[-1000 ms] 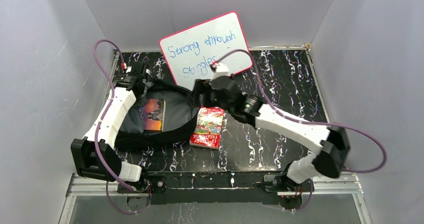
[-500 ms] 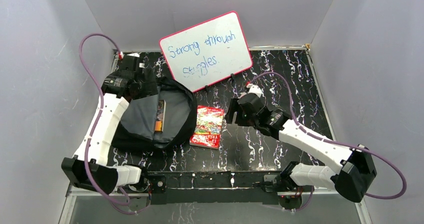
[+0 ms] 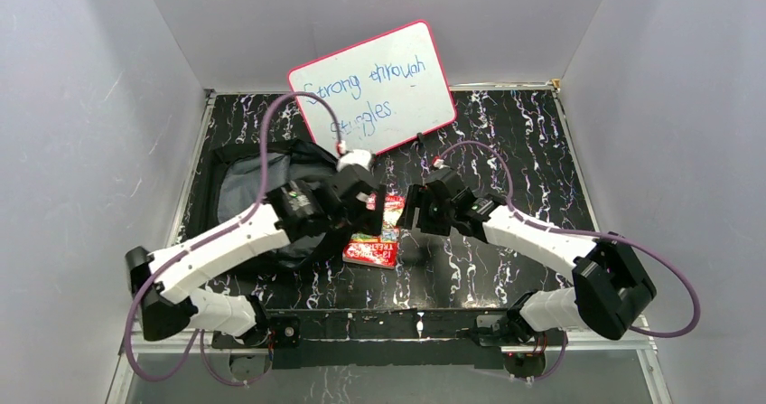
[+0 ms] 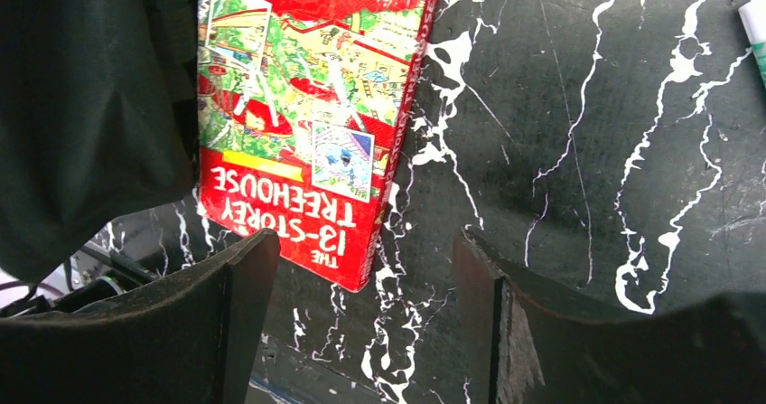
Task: Pack the student bag
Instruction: Pick up the book from the center of the board.
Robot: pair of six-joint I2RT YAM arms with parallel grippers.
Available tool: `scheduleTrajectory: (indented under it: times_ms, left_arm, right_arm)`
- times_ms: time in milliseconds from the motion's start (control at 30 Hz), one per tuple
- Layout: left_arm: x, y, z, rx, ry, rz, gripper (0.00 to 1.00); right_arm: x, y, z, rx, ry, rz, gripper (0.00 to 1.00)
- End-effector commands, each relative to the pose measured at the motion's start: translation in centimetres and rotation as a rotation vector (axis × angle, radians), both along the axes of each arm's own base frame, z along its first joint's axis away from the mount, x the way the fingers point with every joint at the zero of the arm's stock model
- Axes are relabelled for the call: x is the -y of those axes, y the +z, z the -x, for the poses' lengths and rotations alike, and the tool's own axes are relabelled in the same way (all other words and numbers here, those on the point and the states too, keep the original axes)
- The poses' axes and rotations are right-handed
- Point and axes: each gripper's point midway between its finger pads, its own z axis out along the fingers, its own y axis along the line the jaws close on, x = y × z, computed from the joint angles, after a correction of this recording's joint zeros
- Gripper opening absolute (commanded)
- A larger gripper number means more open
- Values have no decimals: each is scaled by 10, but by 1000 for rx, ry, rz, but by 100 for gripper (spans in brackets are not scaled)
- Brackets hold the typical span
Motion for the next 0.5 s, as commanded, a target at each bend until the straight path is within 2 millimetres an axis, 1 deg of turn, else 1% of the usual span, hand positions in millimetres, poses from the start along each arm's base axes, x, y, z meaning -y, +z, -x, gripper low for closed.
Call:
scheduleTrajectory:
  times_ms: [0, 100, 167, 267, 367, 467]
  left_arm:
    - [38, -13, 6, 34, 28, 17, 83]
    - [49, -26, -3, 50, 42, 13, 83]
    - [51, -32, -13, 73, 57, -1, 85]
    - [54, -47, -30, 47, 53, -12, 85]
    - [54, -59, -50, 16, 44, -14, 85]
    - [52, -72, -72, -19, 31, -3, 85]
  right_arm:
    - [-3, -2, -10, 21, -40, -20, 77]
    - [11, -5, -10, 29, -83, 13, 75]
    - [22, -6, -8, 32, -119, 32, 74]
    - [38, -5, -1, 37, -163, 42, 74]
    - [48, -1, 7, 48, -188, 21, 73]
    - [52, 4, 15, 65, -187, -15, 73]
